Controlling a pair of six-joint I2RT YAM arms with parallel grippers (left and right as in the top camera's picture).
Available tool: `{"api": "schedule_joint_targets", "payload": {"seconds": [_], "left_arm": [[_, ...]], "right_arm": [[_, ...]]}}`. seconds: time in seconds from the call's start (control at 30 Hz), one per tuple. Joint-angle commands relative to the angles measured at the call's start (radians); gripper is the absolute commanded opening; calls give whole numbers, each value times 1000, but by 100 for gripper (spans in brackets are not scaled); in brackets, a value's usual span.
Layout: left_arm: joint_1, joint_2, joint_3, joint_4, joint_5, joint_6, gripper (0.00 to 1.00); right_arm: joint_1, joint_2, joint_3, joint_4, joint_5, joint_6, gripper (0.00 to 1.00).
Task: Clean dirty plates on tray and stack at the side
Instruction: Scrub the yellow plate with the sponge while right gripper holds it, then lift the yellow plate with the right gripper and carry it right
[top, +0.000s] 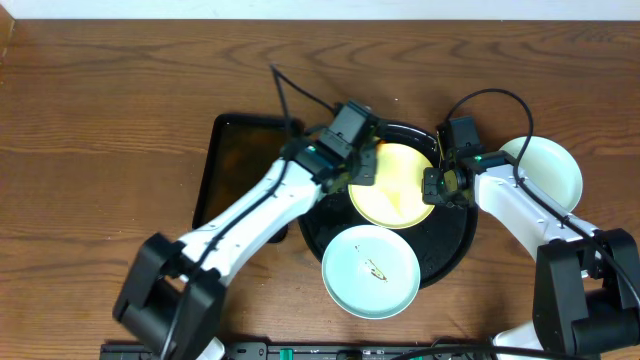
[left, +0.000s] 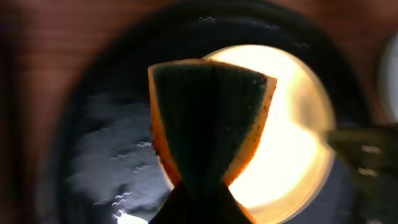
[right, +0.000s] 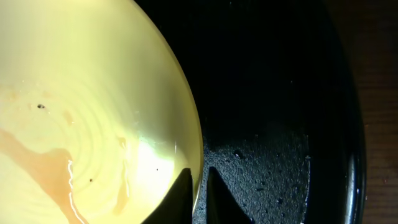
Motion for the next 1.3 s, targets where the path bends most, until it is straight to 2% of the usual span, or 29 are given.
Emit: {"api": "schedule_joint_targets", "payload": {"seconds": [0.0,0.1,0.2,0.37,0.43,0.67,0.83,1.03,1.17,1.27], "left_arm": [[64,-33,2,-94,-154,24,7],[129,-51,2,-162,-163,24,7],[202,-54,2,-201,-162,24,7],[299,-54,2,-230,-162,24,7],[322,-54,2,-238,-162,24,8],[335,-54,2,-246,-162,24,8],[335,-54,2,-246,-162,24,8],[335,-54,2,-245,-162,24,8],[335,-54,2,-245,-162,24,8],[335,-54,2,-245,-162,24,8]], "right_arm": [[2,8,-7,0,11,9,13],[2,23,-7,8,-3,9,18],[2,53,-7,32,-24,10,19],[2,114,-7,97,-68,9,9],[2,125,-7,122,-69,9,1],[-21,59,2,172,-59,-3,1],[-47,-83,4,191,-35,-138,1],[-41,-232,3,190,97,-349,1],[-16,-271,3,190,240,-458,1],[16,-281,3,192,369,-469,1]]}}
